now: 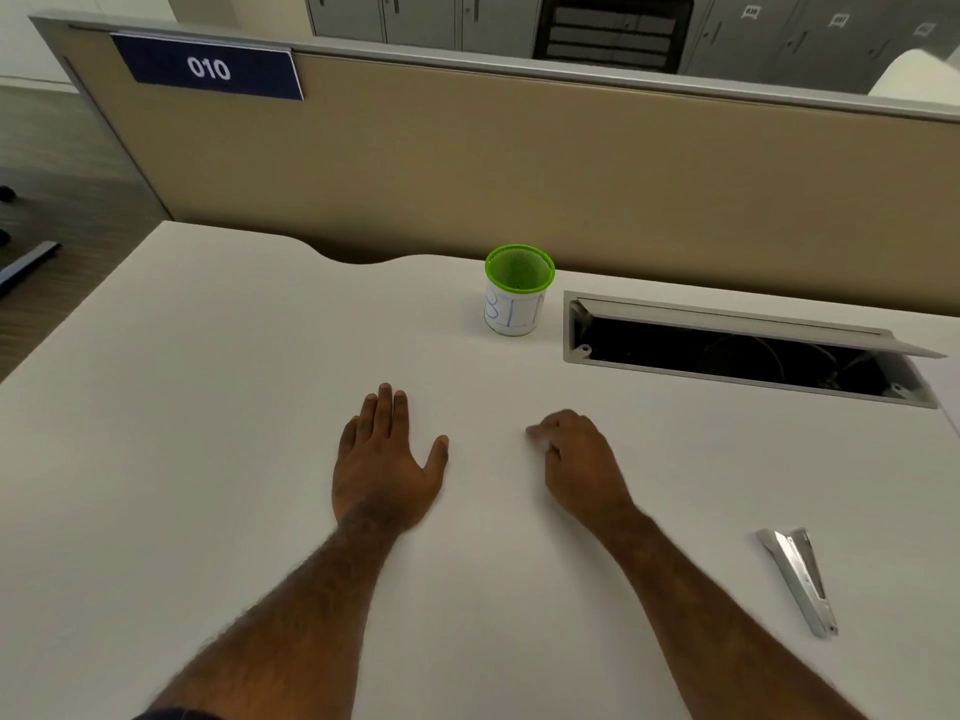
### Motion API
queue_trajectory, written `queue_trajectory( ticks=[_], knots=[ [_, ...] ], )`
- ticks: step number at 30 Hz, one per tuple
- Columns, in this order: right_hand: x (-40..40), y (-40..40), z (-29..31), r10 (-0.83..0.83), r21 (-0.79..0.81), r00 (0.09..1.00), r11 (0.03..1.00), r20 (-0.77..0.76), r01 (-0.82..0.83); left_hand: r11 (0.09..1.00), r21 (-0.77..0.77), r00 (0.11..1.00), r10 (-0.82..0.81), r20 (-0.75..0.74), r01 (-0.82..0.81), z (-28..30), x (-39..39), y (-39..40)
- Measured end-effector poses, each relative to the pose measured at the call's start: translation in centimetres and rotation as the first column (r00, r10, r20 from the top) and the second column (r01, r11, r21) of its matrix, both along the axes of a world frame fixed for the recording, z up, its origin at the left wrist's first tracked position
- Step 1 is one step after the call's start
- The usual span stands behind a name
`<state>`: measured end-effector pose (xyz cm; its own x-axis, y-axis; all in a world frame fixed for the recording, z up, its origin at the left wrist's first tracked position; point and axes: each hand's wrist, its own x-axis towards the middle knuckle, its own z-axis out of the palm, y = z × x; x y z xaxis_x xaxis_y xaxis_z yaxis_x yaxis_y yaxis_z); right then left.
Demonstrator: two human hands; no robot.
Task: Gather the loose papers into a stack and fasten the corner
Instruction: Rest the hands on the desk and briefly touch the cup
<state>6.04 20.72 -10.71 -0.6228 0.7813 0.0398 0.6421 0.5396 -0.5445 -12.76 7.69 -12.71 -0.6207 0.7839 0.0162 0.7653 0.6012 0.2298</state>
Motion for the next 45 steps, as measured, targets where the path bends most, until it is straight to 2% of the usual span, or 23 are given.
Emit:
queue_trajectory(
  ticks=[2, 5, 7, 9, 11, 14, 19, 25, 29, 37, 42, 45],
  knots=[
    [1.2, -1.7, -0.7, 0.051, 0.075, 0.997, 0.996, 0.061, -0.055, 1.000, 0.000, 1.000, 0.000, 0.000, 0.000, -0.1, 0.0, 0.1],
    [2.6, -3.9, -1.0, 0.097, 0.156, 0.994, 0.982, 0.051, -0.104, 1.000, -0.005, 1.000, 0.001, -0.005, -0.002, -0.1, -0.1, 0.1],
    [3.2, -4.8, -1.2, 0.068, 0.127, 0.998, 0.990, 0.000, -0.067, 1.000, -0.007, 1.000, 0.001, -0.005, -0.001, -0.1, -0.1, 0.1],
    [3.9, -5.3, -1.3, -0.041, 0.098, 0.998, 0.994, -0.046, 0.045, 1.000, -0.010, 1.000, 0.000, 0.001, 0.000, -0.2, -0.1, 0.1],
    [4.7, -6.0, -1.3, -0.131, 0.154, 0.990, 0.980, 0.054, 0.122, 1.000, -0.012, 1.000, 0.001, 0.001, -0.001, -0.2, -0.1, 0.0],
    [5.0, -7.9, -1.7, -0.123, 0.152, 0.956, 0.985, 0.265, 0.084, 1.000, -0.013, 1.000, 0.002, 0.000, -0.002, -0.2, -0.1, 0.1],
    [3.3, -8.9, -1.5, -0.095, 0.126, 0.935, 0.991, 0.341, 0.055, 1.000, -0.017, 1.000, -0.001, -0.014, 0.000, -0.3, -0.1, 0.1],
    [0.0, -8.3, -1.0, 0.032, 0.059, 0.936, 0.997, 0.351, -0.057, 0.999, -0.032, 0.999, 0.002, -0.034, -0.003, -0.2, -0.5, 0.0],
    [0.3, -5.0, -0.6, -0.021, 0.083, 0.967, 0.997, 0.253, 0.000, 1.000, -0.024, 1.000, -0.001, -0.015, 0.001, -0.2, -0.2, 0.1],
    [2.0, -2.1, -0.3, 0.265, 0.100, 0.892, 0.942, 0.368, -0.321, 0.999, -0.033, 1.000, -0.004, -0.012, 0.004, -0.2, -0.2, 0.1],
    [3.1, -2.8, -0.2, 0.301, 0.095, 0.892, 0.932, 0.336, -0.350, 0.999, -0.036, 1.000, -0.003, -0.011, 0.002, -0.1, -0.2, 0.1],
    [3.7, -3.4, -0.2, 0.283, 0.052, 0.919, 0.950, 0.274, -0.308, 0.999, -0.032, 1.000, -0.003, -0.009, 0.003, -0.1, -0.1, 0.0]
  ],
)
